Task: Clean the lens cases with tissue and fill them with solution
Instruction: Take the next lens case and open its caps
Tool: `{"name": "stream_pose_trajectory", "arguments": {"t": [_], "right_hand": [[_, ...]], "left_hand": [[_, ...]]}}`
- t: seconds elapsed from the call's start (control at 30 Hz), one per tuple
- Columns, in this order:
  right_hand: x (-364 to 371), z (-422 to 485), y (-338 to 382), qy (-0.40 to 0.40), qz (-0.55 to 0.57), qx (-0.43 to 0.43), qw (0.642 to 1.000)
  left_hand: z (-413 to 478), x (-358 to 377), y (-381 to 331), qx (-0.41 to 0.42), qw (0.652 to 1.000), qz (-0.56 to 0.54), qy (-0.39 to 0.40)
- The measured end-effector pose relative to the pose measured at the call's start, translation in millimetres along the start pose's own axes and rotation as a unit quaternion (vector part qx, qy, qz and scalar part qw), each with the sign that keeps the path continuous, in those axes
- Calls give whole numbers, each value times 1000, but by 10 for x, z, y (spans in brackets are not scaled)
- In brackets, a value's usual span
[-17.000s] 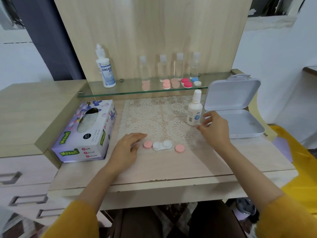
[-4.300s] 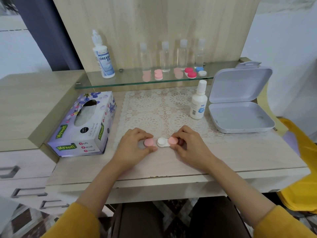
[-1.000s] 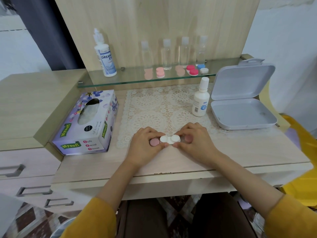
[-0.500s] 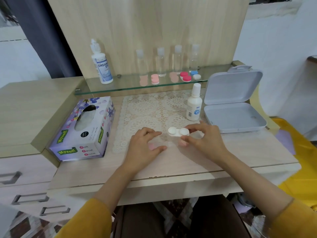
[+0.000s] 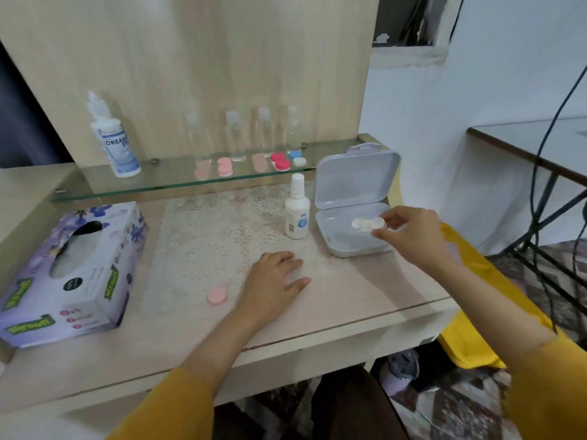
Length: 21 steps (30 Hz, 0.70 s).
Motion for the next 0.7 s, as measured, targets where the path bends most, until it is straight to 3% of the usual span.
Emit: {"name": "stream_pose_trajectory", "arguments": {"t": [0.2,0.4,0.7], "right_hand": [[24,153,2,-18,-100,-60,993],[120,151,134,-111,-162,-231,953],[167,127,95,-156,-180,-282,929]], "left_hand": [[-10,44,37,12,1000,-3,-13],[-13,39,38,15,1000,-5,-15],[-18,33,31,14,1000,-4,-12]]}}
Point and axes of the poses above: each hand's wrist, its own z-axis towards the middle knuckle, its own x-axis out of the palm, y = z × x, the point moved 6 cm from there along z, towards the middle knuckle, and after that the axes turned 5 degrees about x, right-handed, at the moved point
